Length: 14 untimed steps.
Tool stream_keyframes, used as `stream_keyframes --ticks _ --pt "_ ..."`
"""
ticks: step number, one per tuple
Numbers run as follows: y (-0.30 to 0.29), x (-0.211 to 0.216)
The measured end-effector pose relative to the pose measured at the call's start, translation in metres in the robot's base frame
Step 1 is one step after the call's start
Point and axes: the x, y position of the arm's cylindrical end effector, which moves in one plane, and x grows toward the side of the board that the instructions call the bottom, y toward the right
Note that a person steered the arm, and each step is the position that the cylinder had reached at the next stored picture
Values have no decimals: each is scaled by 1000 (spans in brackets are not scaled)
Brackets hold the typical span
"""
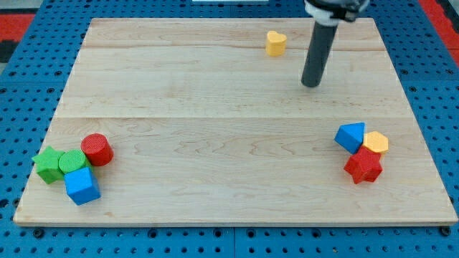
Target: Push the yellow heart into the hexagon
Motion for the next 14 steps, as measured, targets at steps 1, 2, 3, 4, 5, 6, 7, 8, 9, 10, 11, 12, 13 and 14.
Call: stream_keyframes --ticks 1,2,3,4,5,6,7,8,9,10,11,12,13,14 --pt "0 -62" --pt "-14 -109" --pt "-76 -102" --pt "-136 -65" --pt "-123 -48" --pt "-136 -68" --pt "-139 -89" --pt "-84 -83" --pt "-27 -51" --pt "-13 -9" --pt "-12 39" --pt "-11 55" --pt "5 100" --pt "18 122"
